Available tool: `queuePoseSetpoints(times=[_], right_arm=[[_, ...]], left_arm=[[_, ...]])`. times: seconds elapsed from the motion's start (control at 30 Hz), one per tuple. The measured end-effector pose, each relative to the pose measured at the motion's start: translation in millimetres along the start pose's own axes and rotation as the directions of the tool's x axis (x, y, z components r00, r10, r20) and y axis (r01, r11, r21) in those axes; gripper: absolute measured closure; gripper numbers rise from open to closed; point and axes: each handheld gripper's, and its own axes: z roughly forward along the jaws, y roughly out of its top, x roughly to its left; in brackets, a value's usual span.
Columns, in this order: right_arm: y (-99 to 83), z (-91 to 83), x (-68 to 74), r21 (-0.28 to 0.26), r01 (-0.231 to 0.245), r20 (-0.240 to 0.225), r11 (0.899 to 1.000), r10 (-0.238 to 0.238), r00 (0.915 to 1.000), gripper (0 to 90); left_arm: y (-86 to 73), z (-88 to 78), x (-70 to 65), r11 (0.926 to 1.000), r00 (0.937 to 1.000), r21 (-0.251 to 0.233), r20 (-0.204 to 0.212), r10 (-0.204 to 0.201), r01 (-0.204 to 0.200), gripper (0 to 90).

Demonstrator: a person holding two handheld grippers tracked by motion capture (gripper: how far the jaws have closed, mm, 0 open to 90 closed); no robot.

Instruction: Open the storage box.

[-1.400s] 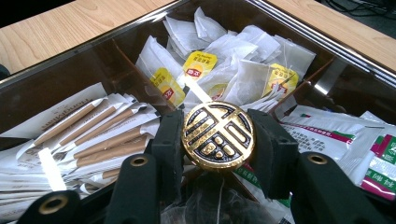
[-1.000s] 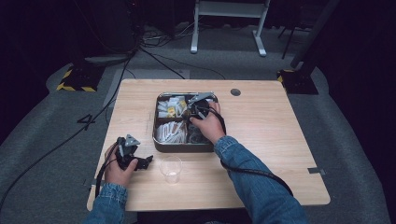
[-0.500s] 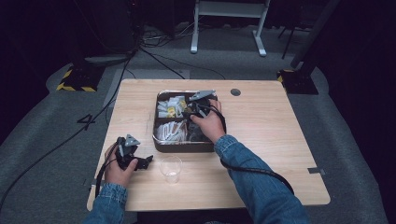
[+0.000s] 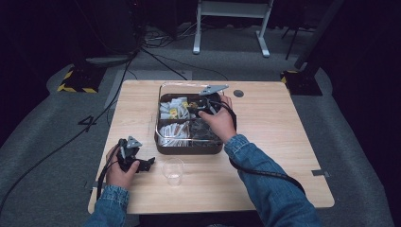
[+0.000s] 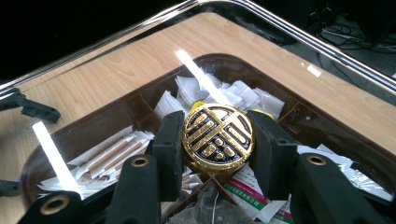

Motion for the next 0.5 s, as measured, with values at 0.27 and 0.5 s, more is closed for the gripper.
queuePoseSetpoints(times=[0.27,0.5], right_arm=[[-0.3,-17.8,-3.3,-0.031,-0.007,-0.011,1.000,0.007,0.9999,58.6],[-3.1,-38.5,-9.8,-0.046,-0.006,-0.005,0.999,0.006,1.0000,58.6]], left_arm=[[0.0,0.0,-0.1,1.0000,1.0000,-0.001,0.001,-0.001,0.001,0.1],[0.0,0.1,-0.1,1.0000,1.0000,-0.001,0.000,-0.001,0.001,0.1]])
